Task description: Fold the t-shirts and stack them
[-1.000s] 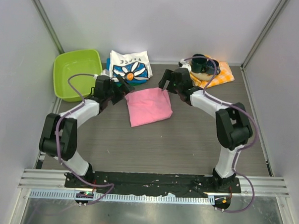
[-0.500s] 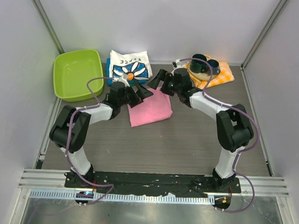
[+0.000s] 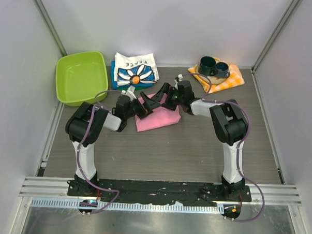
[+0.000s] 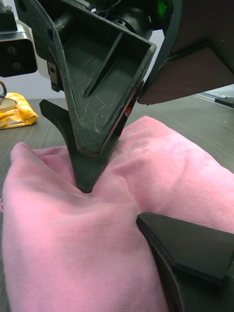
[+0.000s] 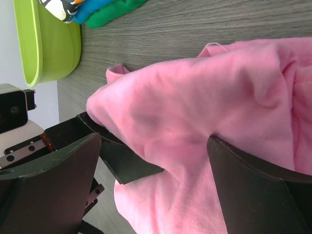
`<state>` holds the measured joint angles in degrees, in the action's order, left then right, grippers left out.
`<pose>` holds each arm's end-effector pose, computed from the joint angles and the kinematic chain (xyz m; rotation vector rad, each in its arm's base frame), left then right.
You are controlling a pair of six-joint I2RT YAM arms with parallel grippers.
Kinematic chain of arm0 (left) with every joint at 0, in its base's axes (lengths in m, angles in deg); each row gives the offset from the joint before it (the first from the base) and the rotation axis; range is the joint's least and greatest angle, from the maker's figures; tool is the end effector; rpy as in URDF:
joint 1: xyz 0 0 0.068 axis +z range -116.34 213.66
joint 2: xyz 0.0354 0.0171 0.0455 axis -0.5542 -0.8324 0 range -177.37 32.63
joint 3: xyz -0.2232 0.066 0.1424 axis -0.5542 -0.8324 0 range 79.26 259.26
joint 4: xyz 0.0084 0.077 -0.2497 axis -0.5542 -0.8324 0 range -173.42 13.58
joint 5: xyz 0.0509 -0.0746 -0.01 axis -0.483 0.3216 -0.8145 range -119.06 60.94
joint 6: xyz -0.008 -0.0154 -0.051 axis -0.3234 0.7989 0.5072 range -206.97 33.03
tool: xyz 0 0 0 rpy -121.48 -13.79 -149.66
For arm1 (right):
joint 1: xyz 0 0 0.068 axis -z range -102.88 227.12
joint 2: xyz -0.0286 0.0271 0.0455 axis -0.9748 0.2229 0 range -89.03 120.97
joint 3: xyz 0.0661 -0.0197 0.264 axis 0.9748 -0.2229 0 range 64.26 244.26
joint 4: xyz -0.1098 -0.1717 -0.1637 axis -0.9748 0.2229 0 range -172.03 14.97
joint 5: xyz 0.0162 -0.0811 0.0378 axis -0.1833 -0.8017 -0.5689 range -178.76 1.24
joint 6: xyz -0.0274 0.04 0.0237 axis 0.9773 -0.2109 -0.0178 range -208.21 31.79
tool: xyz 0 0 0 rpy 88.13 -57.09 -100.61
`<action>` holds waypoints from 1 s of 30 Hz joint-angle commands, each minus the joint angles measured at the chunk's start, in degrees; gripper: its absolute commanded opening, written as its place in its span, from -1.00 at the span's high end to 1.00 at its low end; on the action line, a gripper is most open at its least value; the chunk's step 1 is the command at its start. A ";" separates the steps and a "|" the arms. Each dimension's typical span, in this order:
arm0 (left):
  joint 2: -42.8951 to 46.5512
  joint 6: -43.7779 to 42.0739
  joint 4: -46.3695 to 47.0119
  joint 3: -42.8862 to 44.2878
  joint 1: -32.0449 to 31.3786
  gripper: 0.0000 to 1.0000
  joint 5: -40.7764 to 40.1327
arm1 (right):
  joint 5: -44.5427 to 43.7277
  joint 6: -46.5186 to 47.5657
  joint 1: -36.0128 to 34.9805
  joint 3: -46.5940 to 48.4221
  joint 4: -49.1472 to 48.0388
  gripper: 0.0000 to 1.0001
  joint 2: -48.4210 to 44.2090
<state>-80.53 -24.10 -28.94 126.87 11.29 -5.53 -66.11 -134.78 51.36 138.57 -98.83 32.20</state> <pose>0.3471 -0.1582 0.1250 -0.4273 2.0716 -1.3482 0.4088 0.2125 0.1477 0.1518 2.2715 1.1342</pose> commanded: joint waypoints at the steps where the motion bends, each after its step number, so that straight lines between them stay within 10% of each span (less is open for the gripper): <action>1: -3.38 -0.73 3.23 -4.71 -0.31 -1.00 1.16 | -6.90 5.68 -0.43 -2.58 3.60 -0.95 -2.13; 22: 13.21 2.69 4.82 -18.61 -8.56 -1.00 4.95 | -28.18 12.37 -0.96 -27.37 9.50 -0.96 -24.53; 30: 40.28 -12.83 -46.91 -5.89 -10.15 -0.99 -8.30 | -42.85 19.49 -12.10 -22.46 23.46 -0.97 -36.23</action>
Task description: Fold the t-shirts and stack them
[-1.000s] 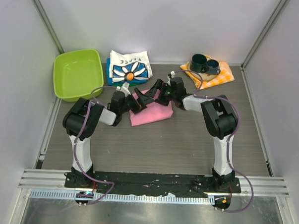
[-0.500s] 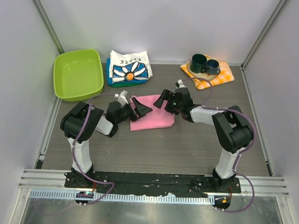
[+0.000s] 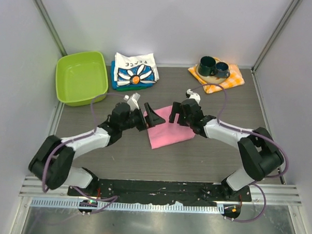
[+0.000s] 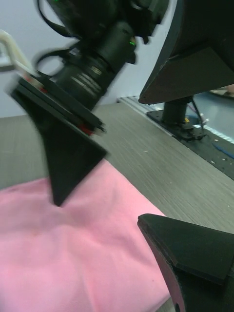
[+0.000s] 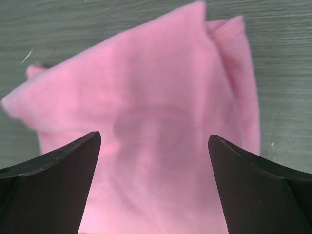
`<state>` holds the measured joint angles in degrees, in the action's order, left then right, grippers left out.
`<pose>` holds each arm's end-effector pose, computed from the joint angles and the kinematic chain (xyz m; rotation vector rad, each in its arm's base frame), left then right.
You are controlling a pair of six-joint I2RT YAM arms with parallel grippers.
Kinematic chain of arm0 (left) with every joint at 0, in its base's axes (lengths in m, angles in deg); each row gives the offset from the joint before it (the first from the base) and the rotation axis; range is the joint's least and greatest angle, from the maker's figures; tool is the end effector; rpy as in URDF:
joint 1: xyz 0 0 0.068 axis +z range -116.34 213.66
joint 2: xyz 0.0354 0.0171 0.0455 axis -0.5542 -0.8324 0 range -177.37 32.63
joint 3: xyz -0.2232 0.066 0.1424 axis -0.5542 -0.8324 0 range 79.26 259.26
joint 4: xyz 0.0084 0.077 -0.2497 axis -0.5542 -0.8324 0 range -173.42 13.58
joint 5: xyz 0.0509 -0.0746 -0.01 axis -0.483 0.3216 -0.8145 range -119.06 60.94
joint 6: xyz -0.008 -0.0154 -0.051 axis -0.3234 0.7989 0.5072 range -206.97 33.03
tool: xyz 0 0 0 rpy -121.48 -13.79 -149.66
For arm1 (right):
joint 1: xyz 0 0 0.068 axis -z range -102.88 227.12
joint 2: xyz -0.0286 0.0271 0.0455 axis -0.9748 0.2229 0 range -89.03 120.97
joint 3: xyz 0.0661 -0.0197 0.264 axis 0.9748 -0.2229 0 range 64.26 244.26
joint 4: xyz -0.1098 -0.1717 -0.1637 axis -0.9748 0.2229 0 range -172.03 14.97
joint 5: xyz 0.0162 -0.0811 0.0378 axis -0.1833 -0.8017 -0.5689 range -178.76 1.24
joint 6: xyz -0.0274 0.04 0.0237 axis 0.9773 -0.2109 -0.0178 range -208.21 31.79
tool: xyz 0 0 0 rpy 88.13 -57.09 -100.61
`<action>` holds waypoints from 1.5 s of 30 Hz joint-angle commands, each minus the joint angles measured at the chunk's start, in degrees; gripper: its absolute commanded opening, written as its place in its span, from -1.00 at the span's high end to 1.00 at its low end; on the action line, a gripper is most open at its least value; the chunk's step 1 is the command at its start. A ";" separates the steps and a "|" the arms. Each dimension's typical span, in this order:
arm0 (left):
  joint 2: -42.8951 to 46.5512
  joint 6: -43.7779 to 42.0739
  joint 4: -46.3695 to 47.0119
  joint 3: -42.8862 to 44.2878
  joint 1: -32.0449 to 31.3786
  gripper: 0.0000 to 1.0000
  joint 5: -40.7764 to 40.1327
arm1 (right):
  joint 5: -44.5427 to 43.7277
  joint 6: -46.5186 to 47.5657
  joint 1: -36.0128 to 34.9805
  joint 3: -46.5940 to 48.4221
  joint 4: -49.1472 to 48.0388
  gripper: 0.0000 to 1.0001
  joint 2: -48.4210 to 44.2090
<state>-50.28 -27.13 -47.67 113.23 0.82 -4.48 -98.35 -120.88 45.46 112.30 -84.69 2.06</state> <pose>0.2385 -0.1715 0.1935 -0.1858 2.1878 -1.4223 0.2825 0.1672 0.1834 0.1091 2.2936 0.4015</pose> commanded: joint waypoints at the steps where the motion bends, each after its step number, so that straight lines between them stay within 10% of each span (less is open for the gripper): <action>1: 12.66 -10.87 -32.31 8.73 0.32 -1.00 -11.29 | -11.85 6.20 -7.44 5.13 10.90 -0.97 -6.79; 6: 15.15 -14.13 -45.97 9.27 0.41 -0.99 -18.59 | -14.86 6.21 -13.77 5.59 17.77 -1.00 -12.42; 21: 12.96 -11.41 -35.61 -2.86 1.29 -1.00 -20.62 | -19.16 16.06 -29.78 10.07 38.08 -0.99 -14.62; 37: 18.49 -9.65 -30.07 -8.57 6.03 -0.99 -13.07 | 13.35 -5.99 -25.82 -10.57 3.15 -1.00 -22.17; 45: 19.46 -9.03 -29.10 -9.37 7.17 -1.00 -10.78 | -12.63 -25.15 -25.56 -28.85 -0.96 -0.99 -47.91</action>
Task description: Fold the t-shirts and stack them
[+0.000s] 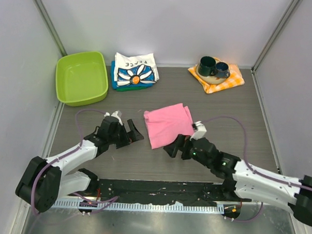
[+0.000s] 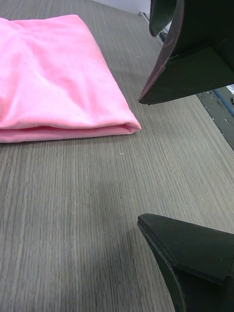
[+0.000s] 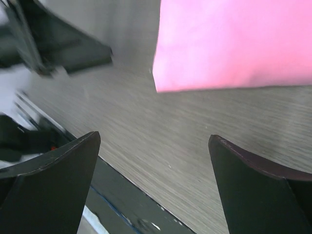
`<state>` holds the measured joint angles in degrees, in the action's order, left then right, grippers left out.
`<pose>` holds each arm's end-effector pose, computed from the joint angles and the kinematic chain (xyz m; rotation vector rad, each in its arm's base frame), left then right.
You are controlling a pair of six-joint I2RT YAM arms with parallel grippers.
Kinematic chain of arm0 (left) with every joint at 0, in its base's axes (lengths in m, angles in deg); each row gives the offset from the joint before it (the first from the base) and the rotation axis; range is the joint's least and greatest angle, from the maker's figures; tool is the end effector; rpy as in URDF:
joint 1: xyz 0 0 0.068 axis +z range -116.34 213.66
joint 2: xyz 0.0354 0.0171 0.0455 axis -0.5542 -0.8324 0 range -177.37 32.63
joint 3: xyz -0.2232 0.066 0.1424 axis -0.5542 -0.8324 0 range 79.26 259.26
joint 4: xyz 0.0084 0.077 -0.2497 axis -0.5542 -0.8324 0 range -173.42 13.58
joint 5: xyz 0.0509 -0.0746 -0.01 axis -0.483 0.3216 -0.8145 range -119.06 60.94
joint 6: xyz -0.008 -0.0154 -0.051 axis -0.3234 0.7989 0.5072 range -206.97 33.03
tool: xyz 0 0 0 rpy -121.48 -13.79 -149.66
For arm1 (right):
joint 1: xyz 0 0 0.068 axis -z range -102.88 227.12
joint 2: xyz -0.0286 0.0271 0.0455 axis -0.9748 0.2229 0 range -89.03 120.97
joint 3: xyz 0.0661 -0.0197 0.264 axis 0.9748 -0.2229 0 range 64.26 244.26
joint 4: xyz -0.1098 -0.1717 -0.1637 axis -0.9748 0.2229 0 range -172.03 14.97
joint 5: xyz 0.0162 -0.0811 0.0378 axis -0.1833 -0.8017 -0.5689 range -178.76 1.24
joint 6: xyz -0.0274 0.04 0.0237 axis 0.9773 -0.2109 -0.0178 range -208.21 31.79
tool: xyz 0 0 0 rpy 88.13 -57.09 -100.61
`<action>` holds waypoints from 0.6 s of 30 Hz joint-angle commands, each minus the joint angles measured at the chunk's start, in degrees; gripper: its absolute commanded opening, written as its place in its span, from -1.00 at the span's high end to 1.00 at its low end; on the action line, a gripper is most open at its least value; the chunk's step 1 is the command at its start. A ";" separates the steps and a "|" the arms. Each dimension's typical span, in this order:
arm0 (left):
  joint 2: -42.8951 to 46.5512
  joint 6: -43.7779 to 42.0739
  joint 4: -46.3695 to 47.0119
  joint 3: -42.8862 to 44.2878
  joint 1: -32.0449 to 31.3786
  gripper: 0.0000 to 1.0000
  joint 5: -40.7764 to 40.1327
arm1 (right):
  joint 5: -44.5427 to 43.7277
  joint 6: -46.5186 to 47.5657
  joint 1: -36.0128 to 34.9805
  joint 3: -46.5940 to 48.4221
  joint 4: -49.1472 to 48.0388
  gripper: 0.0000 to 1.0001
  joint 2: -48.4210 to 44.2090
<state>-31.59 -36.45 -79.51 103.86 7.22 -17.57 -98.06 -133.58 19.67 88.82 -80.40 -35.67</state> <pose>0.1868 -0.1008 0.1674 -0.4096 2.4430 -0.8692 0.1126 0.1656 0.2046 -0.1313 2.2245 0.8827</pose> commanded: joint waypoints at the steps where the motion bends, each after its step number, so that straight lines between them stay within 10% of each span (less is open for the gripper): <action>1: 0.68 0.28 2.74 0.10 0.86 -0.99 2.57 | -15.11 -16.56 0.15 -6.44 -3.75 -1.00 -13.69; 18: -3.71 0.72 5.55 1.77 1.56 -1.00 4.60 | -19.18 -36.11 -0.47 -16.47 -16.73 -0.96 -4.60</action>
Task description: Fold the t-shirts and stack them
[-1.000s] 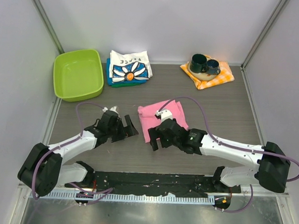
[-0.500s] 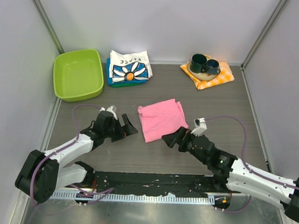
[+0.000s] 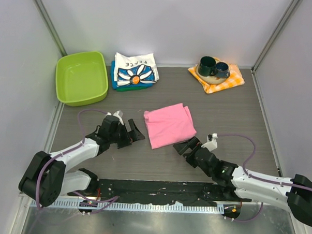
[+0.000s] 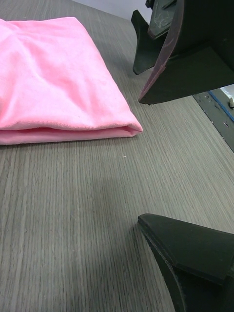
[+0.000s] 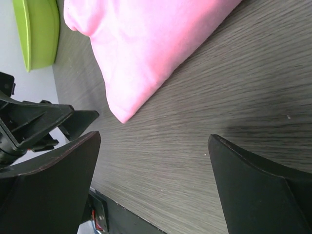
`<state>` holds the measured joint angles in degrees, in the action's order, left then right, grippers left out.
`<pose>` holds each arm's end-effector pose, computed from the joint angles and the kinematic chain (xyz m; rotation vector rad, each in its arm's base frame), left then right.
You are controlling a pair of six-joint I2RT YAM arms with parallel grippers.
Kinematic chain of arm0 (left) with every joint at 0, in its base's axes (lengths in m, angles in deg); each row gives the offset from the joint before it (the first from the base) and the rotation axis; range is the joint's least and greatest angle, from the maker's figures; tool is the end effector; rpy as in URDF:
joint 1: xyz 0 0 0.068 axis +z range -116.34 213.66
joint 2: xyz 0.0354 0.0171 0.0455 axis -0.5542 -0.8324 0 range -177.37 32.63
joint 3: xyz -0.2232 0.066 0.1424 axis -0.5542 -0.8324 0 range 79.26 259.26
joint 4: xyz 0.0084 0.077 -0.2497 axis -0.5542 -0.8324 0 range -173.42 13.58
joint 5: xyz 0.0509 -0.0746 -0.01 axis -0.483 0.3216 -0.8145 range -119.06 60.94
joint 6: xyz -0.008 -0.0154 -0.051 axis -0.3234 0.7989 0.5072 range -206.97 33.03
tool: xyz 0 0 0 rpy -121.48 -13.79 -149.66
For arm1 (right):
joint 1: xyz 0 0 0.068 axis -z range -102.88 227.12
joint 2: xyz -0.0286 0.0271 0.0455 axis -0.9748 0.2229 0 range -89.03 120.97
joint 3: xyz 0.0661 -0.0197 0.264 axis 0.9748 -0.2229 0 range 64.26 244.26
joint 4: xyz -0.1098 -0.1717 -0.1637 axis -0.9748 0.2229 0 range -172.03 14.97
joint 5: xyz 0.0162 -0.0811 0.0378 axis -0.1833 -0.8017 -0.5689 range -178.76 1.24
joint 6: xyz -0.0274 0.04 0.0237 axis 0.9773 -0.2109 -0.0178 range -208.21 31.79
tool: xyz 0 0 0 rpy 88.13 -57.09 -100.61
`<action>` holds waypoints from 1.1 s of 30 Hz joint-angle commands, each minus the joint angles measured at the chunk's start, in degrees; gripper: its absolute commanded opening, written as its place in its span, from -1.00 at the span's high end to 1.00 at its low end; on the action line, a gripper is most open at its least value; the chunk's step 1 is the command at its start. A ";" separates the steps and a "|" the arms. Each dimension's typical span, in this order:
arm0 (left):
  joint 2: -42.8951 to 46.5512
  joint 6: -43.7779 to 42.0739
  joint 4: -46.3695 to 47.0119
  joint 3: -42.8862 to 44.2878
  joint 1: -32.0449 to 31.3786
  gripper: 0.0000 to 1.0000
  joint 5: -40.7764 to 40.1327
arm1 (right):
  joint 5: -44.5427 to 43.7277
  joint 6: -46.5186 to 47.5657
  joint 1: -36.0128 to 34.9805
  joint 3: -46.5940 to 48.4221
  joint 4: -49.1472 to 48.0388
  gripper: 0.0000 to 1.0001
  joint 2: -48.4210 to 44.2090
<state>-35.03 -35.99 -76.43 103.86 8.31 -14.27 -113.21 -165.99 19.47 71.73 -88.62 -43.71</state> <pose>0.1938 -0.1019 0.1603 -0.4159 2.4619 -0.9231 0.0957 0.1236 0.1431 0.6496 2.1227 0.9662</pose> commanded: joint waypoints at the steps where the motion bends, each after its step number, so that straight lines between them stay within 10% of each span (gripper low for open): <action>1: -0.28 0.43 2.47 1.77 0.64 -1.00 1.21 | -4.12 -4.31 -0.27 0.80 -9.14 -0.96 4.68; 21: -1.33 2.81 4.84 1.15 4.51 -1.00 3.40 | -2.80 -12.22 -0.54 5.54 -33.56 -0.87 38.94; 33: -2.65 2.19 5.72 1.33 7.15 -0.99 5.87 | 0.54 -14.07 2.62 6.07 -44.90 -0.38 52.41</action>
<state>-37.01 -33.39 -73.29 103.86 14.78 -10.45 -113.63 -180.53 20.94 78.79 -135.68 4.37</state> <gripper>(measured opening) 0.996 0.711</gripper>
